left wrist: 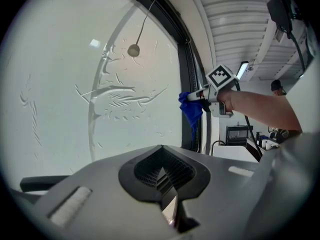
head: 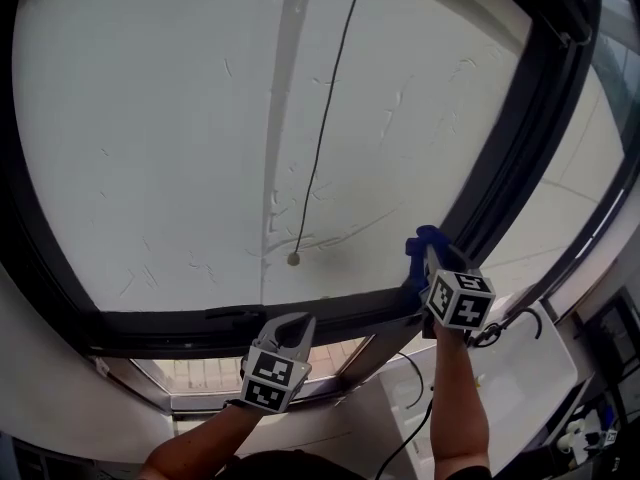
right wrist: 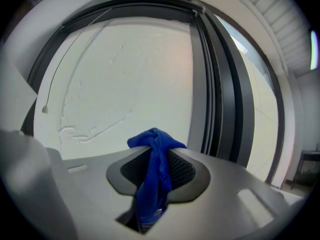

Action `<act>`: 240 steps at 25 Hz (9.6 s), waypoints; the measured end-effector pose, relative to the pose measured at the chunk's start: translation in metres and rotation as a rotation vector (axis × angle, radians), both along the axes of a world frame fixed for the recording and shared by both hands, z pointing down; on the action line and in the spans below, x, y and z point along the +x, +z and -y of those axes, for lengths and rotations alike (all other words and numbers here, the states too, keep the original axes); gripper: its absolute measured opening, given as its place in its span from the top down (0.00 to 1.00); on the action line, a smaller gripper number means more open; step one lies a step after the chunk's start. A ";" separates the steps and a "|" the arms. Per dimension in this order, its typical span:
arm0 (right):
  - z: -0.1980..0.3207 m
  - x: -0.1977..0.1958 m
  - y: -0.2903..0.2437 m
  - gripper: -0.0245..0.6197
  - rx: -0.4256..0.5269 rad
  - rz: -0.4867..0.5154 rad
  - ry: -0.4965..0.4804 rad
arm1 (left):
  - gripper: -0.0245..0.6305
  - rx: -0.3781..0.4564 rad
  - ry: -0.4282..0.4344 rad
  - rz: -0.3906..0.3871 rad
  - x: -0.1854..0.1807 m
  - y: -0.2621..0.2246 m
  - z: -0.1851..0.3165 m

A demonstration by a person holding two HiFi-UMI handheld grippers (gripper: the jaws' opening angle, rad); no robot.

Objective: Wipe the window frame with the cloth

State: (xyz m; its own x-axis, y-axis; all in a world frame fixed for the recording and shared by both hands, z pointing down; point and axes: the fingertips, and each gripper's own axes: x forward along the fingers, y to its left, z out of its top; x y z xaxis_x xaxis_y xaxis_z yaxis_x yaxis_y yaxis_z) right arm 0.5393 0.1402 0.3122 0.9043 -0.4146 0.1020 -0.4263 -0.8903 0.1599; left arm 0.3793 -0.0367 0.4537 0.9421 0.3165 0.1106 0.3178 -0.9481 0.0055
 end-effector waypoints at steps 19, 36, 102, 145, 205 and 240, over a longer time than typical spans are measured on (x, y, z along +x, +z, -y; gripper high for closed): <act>-0.032 0.004 -0.313 0.81 0.017 -0.527 0.052 | 0.97 -0.019 0.014 -0.066 0.019 -0.042 0.006; -0.031 0.004 -0.419 0.81 -0.451 -0.870 0.332 | 0.97 0.000 0.123 -0.111 0.030 -0.070 -0.024; -0.011 0.052 -0.233 0.81 -1.040 -0.664 0.435 | 0.97 -0.090 0.292 -0.375 0.118 -0.281 -0.140; -0.012 0.053 0.078 0.81 -0.890 -0.238 0.174 | 0.97 0.014 0.214 -0.234 0.130 -0.144 -0.096; -0.012 -0.025 0.044 0.81 -0.150 -0.076 -0.103 | 0.97 -0.035 0.116 -0.180 0.098 -0.116 -0.083; 0.153 -0.197 -0.361 0.81 0.140 -0.752 -0.699 | 0.97 0.025 -0.210 -0.349 -0.024 -0.329 0.011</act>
